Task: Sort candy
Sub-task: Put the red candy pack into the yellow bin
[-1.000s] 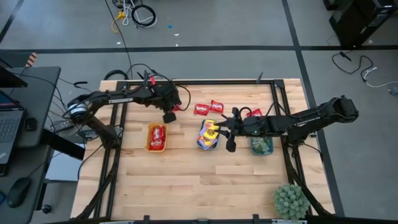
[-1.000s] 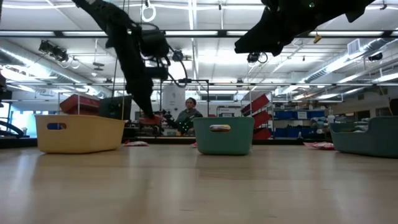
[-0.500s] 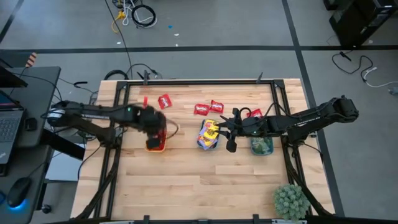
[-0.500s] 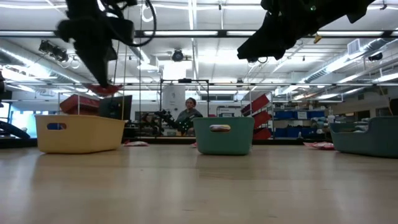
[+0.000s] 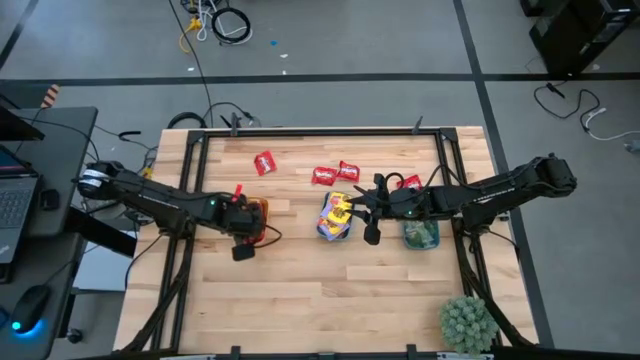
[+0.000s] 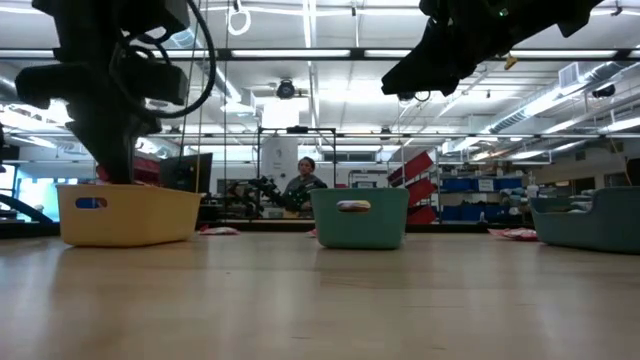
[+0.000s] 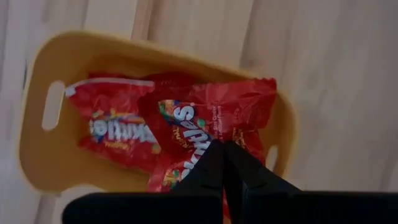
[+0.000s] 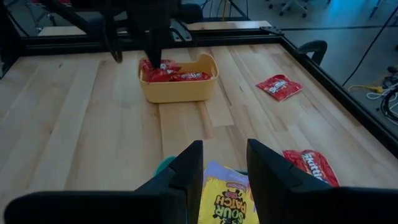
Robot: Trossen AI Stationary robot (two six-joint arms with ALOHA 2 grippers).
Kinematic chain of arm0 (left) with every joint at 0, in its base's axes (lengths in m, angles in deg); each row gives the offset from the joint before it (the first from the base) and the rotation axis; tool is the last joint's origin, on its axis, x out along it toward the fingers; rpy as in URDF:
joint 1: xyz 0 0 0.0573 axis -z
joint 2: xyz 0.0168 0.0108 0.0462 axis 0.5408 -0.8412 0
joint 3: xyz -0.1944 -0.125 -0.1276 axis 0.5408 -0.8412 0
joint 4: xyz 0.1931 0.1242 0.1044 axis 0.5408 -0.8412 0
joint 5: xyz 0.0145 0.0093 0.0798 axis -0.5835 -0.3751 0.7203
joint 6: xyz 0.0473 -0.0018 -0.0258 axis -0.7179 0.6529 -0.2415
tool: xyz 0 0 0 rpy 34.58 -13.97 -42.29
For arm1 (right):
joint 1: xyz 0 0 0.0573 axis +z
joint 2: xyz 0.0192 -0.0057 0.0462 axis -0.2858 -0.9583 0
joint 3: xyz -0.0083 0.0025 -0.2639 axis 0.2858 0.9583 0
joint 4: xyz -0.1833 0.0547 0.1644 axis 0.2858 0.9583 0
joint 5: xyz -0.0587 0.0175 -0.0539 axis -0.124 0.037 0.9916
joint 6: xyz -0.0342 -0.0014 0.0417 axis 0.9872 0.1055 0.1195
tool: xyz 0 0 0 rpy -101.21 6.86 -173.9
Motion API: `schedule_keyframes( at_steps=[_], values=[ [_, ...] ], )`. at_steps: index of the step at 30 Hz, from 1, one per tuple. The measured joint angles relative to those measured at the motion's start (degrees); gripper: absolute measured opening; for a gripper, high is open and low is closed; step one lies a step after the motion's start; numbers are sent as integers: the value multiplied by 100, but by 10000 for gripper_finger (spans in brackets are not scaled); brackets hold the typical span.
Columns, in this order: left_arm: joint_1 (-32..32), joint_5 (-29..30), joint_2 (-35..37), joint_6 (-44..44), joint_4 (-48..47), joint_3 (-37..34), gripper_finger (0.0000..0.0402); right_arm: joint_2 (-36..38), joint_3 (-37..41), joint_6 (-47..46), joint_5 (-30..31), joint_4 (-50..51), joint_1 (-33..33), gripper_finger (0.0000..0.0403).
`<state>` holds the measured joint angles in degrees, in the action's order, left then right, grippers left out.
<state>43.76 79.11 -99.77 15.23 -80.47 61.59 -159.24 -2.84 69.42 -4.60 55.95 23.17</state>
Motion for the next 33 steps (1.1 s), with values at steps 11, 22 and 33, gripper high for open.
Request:
schedule_keyframes(
  at_steps=[11, 22, 33],
  values=[
    [2, -15, 0, -313, -126, -20, 59, 0, 0, 0, 0, -2, 0, 110],
    [-19, -62, 2, -260, -523, 301, 103, 0, 0, 0, 0, -2, 0, 110],
    [-280, 376, 2, -28, -119, -478, 9, 0, 0, 8, 0, 0, 0, 110]
  ],
)
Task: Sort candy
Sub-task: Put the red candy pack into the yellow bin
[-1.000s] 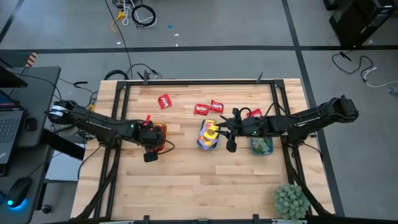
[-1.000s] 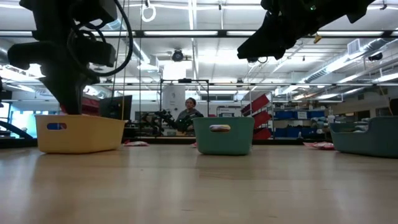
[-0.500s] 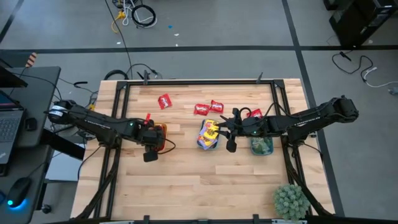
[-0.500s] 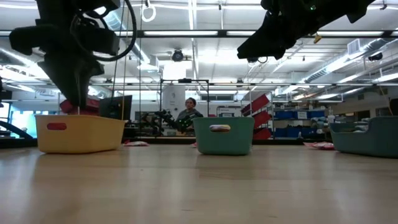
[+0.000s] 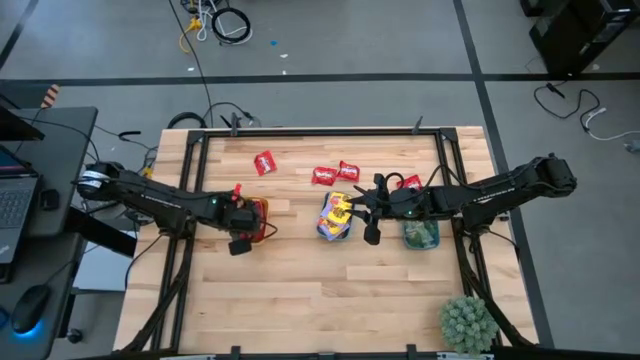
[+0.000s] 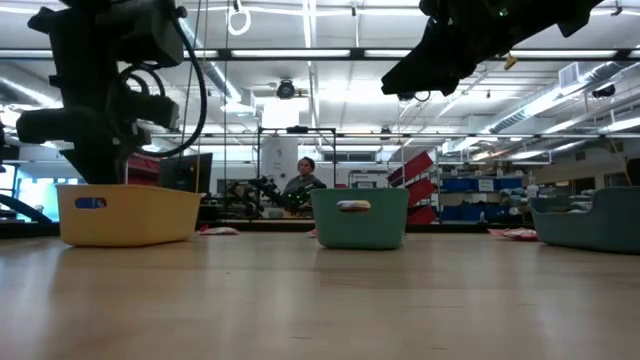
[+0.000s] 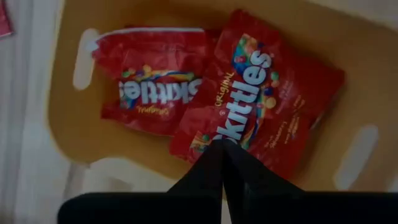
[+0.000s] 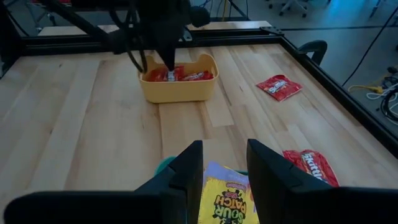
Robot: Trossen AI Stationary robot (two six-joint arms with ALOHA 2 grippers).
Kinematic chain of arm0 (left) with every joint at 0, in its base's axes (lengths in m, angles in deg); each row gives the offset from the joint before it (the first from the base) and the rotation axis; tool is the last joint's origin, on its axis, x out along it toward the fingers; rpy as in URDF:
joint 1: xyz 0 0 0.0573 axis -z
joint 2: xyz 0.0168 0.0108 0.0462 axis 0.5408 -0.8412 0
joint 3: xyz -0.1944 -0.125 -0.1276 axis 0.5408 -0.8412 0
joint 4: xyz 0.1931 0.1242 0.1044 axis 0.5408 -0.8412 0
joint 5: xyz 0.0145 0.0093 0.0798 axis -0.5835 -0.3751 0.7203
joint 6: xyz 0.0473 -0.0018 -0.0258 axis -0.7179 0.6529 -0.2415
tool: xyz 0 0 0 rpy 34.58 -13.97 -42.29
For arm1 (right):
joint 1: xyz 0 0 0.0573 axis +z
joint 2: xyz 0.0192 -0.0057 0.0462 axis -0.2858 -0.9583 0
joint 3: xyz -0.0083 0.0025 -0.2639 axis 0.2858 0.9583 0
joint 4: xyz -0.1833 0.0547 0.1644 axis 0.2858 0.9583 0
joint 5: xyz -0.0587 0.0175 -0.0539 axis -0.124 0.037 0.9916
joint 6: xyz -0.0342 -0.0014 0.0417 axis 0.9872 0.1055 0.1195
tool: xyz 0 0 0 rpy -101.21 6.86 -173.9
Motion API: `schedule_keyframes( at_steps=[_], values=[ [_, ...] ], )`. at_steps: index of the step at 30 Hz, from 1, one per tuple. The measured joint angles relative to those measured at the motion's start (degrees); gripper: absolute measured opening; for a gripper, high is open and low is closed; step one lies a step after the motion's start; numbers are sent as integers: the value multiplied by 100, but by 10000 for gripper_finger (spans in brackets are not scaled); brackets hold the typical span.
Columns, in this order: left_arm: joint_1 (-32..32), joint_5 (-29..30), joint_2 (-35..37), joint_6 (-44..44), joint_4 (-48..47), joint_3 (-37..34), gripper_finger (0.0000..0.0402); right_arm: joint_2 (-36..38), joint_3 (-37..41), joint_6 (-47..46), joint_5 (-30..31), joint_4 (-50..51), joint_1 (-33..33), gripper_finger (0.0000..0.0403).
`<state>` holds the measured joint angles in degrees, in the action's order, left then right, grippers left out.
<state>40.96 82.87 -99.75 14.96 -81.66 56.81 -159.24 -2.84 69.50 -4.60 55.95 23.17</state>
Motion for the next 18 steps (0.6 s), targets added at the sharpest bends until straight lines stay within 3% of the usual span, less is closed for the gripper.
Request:
schedule_keyframes(
  at_steps=[4, 10, 14, 18],
  values=[
    [2, 0, 8, -104, -237, 406, 6, 0, 0, 3, 0, 0, 0, 110],
    [-186, 923, 132, -820, -512, 1399, 5, 2, 0, -1, 0, 0, 0, 110],
    [-1066, 922, 116, -1393, -411, 1586, 2, 2, 0, -3, 0, 0, 0, 110],
    [-2300, 378, 109, -1955, -40, 1538, 1, 2, 0, -3, 0, 0, 0, 110]
  ],
)
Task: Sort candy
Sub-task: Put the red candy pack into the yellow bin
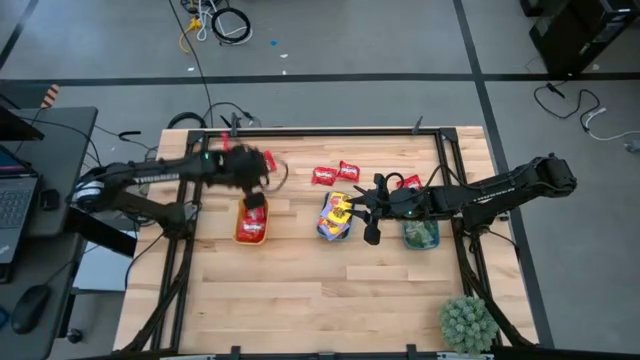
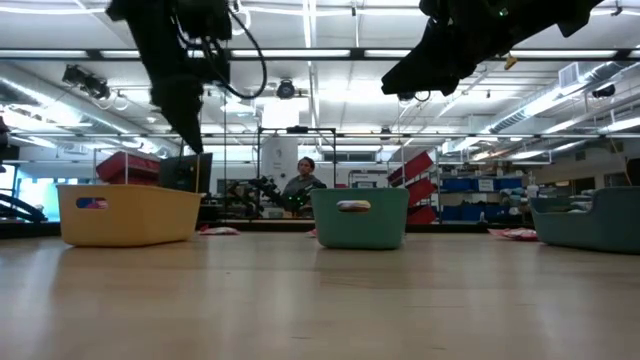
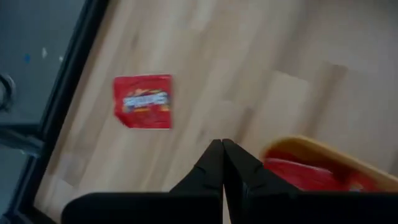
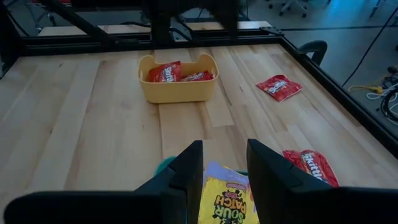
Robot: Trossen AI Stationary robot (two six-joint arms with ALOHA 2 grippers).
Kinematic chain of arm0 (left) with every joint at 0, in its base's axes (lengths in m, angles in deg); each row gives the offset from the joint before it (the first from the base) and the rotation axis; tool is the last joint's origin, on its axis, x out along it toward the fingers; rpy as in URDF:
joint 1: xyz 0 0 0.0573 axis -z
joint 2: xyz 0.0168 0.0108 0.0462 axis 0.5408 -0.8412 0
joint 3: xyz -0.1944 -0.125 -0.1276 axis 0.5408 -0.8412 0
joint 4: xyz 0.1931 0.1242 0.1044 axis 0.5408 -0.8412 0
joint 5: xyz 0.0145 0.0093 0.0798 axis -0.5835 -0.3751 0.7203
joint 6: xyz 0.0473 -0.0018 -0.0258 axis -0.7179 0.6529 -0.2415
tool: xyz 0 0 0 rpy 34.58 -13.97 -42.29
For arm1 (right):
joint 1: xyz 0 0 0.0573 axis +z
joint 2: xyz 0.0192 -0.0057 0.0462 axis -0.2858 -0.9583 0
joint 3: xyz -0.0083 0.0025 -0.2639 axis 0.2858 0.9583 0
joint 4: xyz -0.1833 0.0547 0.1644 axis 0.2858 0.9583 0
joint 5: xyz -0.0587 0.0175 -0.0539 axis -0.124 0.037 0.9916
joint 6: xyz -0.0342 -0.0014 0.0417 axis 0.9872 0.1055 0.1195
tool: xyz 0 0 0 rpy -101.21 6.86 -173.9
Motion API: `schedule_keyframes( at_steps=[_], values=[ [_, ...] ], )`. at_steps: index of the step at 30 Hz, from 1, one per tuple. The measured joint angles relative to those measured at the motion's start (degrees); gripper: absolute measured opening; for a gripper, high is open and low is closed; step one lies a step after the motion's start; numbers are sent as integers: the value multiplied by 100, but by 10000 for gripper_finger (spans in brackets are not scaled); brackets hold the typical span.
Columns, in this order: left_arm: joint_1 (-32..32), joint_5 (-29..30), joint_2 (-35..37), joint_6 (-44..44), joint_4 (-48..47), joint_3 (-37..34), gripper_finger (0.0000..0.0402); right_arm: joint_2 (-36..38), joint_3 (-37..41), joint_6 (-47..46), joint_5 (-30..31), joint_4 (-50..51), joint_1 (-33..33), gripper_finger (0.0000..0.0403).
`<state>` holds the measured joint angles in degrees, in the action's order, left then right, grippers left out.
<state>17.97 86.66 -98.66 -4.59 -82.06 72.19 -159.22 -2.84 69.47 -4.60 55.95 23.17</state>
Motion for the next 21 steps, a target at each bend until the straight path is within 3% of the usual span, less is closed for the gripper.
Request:
schedule_keyframes(
  at_steps=[6, 9, 17, 21],
  values=[
    [-1844, -1143, -122, -647, 615, -1, 1, 0, 0, 16, 0, -18, -2, 110],
    [-2540, -1435, -440, -702, 756, -1, 3, 0, 0, 17, 0, -39, -2, 110],
    [-3258, -1959, -1717, -1053, 1576, -6, 61, 0, 0, 18, 0, -43, -2, 111],
    [-3377, -1833, -2238, -1265, 1914, -3, 99, 0, 0, 2, 0, -42, -2, 114]
  ],
)
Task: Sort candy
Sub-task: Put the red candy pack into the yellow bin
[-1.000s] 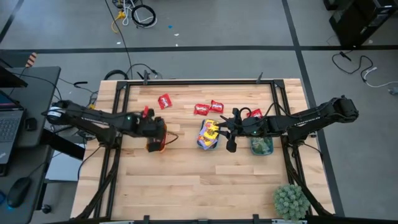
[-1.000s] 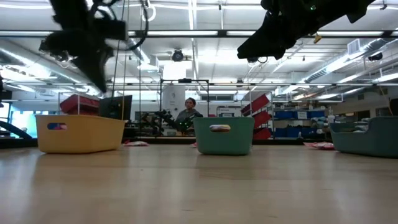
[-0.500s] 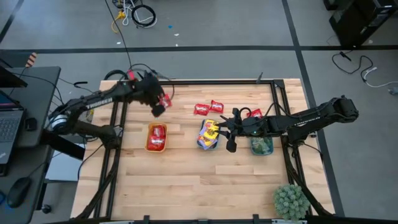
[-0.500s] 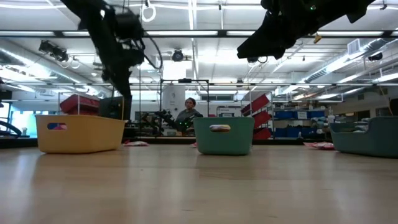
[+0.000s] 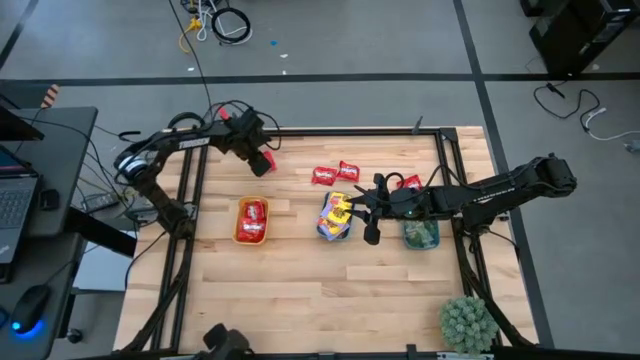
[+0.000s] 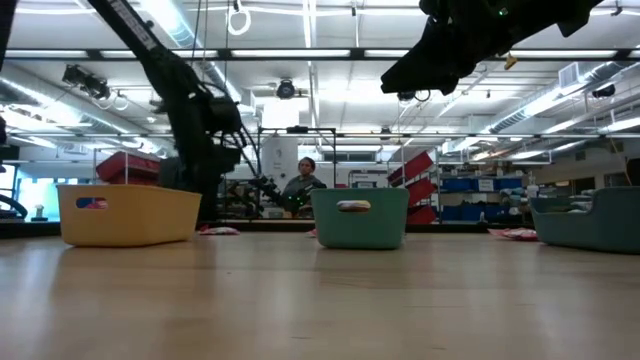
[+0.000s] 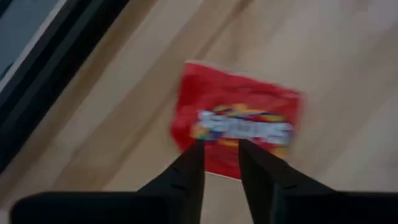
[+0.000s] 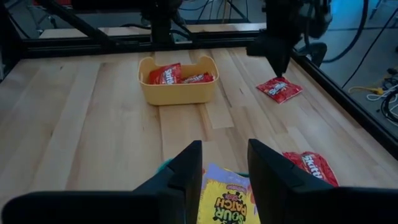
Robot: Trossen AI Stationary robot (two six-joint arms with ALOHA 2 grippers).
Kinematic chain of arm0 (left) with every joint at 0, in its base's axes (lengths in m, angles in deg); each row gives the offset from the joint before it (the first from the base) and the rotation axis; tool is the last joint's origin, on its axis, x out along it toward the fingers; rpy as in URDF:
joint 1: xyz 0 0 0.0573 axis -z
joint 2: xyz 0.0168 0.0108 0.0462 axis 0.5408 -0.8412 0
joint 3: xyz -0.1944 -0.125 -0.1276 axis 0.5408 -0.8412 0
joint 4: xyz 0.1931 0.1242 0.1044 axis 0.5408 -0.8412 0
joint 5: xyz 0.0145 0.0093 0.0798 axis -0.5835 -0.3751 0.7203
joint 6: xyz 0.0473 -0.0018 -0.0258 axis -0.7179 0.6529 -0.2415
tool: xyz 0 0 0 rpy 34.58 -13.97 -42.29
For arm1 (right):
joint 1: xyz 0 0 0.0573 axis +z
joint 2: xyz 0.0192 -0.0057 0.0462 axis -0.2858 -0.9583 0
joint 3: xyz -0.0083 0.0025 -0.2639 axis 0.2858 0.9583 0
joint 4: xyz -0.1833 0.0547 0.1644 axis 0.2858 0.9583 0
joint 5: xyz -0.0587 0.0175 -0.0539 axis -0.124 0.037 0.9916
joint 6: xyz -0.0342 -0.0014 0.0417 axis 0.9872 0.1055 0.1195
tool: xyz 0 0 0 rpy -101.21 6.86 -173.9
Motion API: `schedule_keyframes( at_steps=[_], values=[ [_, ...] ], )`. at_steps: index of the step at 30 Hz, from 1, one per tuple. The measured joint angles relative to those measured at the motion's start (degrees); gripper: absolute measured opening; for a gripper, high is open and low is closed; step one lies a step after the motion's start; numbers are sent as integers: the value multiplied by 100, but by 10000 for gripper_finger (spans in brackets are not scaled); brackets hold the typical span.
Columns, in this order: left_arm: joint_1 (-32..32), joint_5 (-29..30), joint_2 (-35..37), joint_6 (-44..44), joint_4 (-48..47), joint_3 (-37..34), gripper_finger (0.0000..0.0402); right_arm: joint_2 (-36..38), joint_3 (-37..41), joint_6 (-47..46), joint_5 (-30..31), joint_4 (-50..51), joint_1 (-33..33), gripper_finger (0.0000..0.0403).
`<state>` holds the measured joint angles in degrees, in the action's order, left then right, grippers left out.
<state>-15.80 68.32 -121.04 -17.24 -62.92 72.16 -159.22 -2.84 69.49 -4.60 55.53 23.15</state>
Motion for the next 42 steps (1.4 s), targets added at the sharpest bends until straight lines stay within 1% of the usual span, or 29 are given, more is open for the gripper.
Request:
schedule_keyframes(
  at_steps=[3, 6, 12, 16, 19, 21, 26, 28, 30, 32, 34, 35, 39, 42],
  values=[
    [-105, 227, -267, -49, 100, -1, 124, 0, 0, 0, 0, 1, 0, 117],
    [-220, 324, -397, -57, 200, -1, 141, 0, 0, -2, 0, 1, 0, 119],
    [-397, 324, -444, -152, 253, 0, 152, 0, 0, -2, 0, 3, 0, 119],
    [-477, 91, -533, -159, 363, 0, 152, 0, 0, -2, 0, 3, 0, 119],
    [-484, -471, -707, -57, 441, 5, 152, 0, 0, -2, 0, 1, 0, 120],
    [-495, -727, -830, -53, 488, 23, 152, 0, 0, -2, 0, 3, 0, 120],
    [-480, -626, -943, -48, 483, 28, 152, 0, 0, 4, 0, 5, 0, 119],
    [-471, -548, -944, -86, 481, 24, 143, 0, 0, 9, 0, 5, -9, 120],
    [-470, -531, -938, -210, 477, 19, 119, 0, 0, 11, 0, 2, -13, 120],
    [-440, -497, -938, -368, 505, 20, 77, 0, 0, 13, 0, 3, -20, 119],
    [-418, -498, -899, -487, 509, 20, 27, 0, 0, 13, 0, 3, -20, 117],
    [-415, -502, -864, -495, 518, 20, 14, 0, 0, 15, 0, 3, -20, 116],
    [-380, -429, -548, -506, 390, -28, 3, 0, 0, 15, 0, 4, -20, 115],
    [-342, -417, -75, -506, 358, -14, 2, 0, 0, 17, 0, 7, -20, 114]
  ],
)
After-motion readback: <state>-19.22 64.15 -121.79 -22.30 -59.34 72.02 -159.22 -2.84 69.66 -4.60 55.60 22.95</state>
